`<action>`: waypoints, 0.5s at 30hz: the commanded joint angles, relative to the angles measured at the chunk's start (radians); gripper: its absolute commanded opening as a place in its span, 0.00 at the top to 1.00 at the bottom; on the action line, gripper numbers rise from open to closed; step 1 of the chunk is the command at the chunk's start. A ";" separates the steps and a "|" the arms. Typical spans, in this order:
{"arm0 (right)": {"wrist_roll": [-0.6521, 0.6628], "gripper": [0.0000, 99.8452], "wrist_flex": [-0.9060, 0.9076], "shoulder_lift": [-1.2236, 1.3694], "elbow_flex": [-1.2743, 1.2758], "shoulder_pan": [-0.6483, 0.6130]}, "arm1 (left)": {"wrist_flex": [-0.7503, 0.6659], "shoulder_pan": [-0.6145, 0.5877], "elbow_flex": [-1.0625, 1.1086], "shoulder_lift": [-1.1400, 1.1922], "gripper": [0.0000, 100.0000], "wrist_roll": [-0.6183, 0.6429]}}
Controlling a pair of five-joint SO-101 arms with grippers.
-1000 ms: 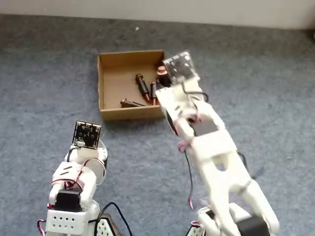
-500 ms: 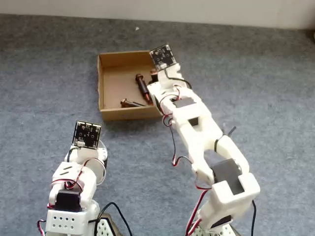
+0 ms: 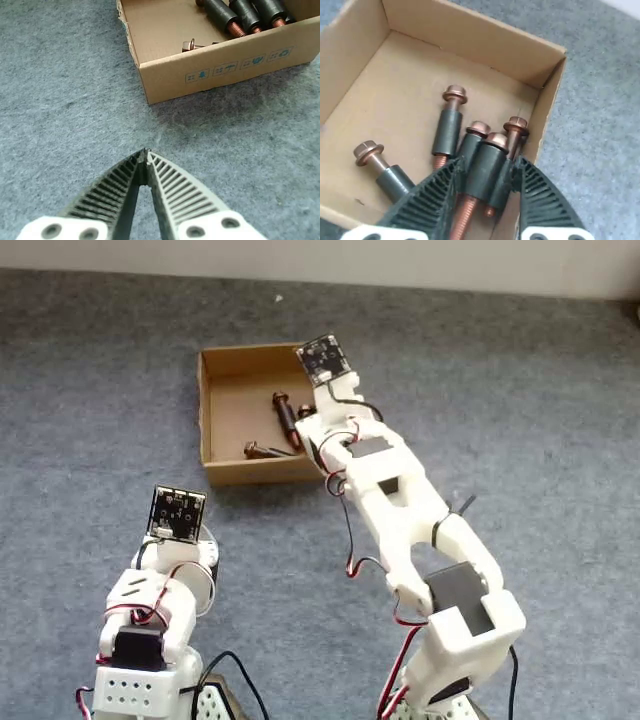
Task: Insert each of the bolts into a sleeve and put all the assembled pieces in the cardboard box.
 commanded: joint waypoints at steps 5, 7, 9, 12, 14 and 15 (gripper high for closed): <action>0.008 0.87 0.048 -0.272 0.056 -0.010 | 0.002 -0.008 0.019 -0.010 0.99 -0.011; 0.008 0.87 0.048 -0.343 0.120 -0.010 | 0.002 -0.008 0.019 -0.010 0.99 -0.011; 0.008 0.90 0.048 -0.415 0.182 -0.010 | 0.002 -0.008 0.019 -0.010 0.99 -0.011; 0.008 0.95 0.048 -0.530 0.271 -0.008 | 0.002 -0.008 0.019 -0.010 0.99 -0.011; 0.008 0.96 0.048 -0.610 0.331 -0.008 | 0.002 -0.008 0.019 -0.010 0.99 -0.011; 0.008 0.96 0.048 -0.648 0.360 -0.007 | 0.002 -0.008 0.019 -0.010 0.99 -0.011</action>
